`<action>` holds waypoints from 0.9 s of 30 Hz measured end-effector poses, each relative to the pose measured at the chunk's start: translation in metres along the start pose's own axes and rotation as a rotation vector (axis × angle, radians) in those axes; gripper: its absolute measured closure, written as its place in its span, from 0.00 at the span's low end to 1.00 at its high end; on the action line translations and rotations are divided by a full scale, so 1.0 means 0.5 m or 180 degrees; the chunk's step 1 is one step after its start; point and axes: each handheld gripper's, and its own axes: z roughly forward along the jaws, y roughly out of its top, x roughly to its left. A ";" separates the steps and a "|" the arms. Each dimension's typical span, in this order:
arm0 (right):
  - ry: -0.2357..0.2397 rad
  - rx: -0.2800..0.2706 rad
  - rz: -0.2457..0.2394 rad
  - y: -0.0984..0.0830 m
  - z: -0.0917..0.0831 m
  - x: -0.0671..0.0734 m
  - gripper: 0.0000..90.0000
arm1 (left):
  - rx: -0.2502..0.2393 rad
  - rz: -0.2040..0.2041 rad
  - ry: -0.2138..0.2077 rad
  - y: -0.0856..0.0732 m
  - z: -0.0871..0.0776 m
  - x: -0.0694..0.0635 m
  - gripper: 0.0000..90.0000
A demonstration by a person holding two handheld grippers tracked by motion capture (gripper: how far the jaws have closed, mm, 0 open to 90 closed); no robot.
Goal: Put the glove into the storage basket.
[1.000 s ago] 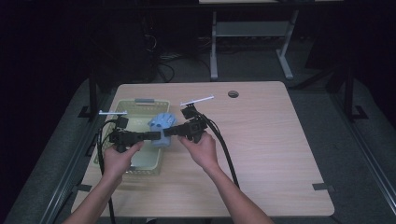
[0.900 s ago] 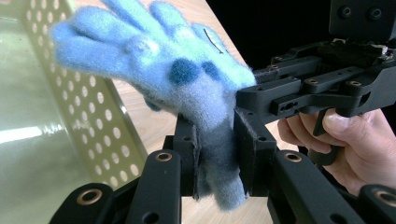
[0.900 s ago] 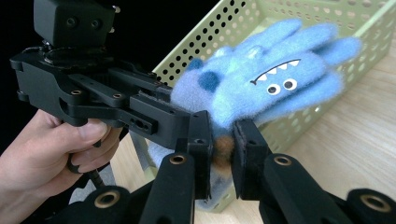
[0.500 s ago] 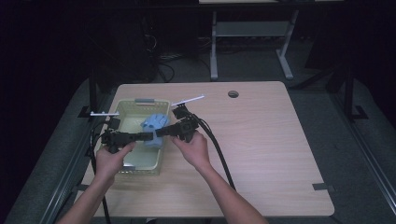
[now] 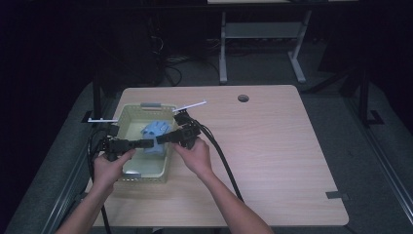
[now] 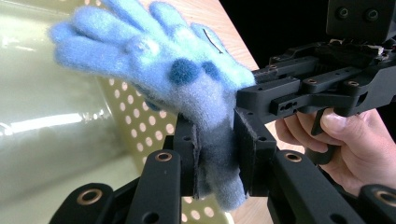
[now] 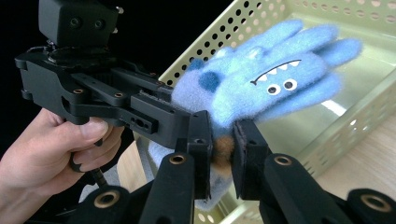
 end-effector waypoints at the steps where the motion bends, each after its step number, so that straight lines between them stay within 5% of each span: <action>1: 0.0000 0.0000 0.0000 0.000 0.000 0.000 0.88 | -0.0003 -0.0012 0.0003 0.000 -0.001 0.002 0.79; 27: 0.0075 0.0087 0.0078 0.000 0.070 -0.012 0.88 | 0.0121 -0.0147 0.0121 -0.002 -0.026 0.055 0.80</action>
